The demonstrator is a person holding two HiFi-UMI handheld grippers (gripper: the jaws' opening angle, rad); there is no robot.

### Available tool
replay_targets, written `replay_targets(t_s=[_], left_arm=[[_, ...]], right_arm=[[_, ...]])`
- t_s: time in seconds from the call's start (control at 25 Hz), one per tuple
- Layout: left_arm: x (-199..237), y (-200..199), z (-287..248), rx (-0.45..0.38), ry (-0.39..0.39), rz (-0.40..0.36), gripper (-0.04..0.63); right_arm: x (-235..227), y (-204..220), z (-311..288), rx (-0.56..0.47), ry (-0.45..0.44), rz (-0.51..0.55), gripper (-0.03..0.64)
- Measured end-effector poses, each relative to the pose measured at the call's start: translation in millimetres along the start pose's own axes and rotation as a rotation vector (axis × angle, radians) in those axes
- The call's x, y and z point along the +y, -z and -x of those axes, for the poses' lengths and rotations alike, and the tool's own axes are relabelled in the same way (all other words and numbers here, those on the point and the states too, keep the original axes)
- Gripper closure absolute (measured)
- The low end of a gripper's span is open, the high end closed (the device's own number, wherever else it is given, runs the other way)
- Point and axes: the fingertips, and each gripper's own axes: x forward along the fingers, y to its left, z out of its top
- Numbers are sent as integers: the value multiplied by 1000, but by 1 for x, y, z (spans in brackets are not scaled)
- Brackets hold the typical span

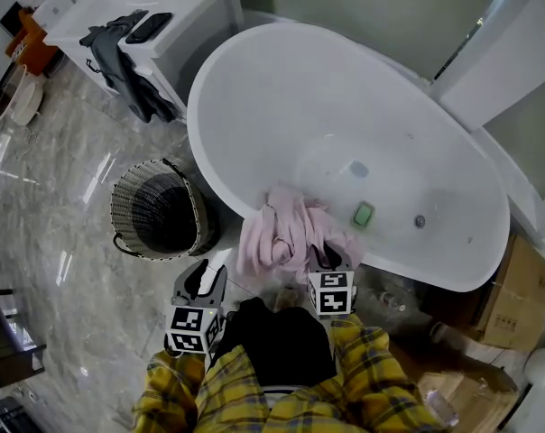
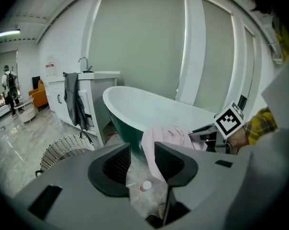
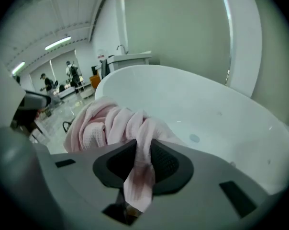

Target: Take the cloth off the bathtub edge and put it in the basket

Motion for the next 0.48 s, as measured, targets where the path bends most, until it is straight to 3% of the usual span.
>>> replay_targets(t_s=[0.2,0.48], left_arm=[[11,-1,13,-24,-10,11,432],[27,-16,24,-67,0,-1,431]], right_arm=[[0,-13,11,-46,-54,-132,514],[12,-49,35,-149,-53,-144,558]])
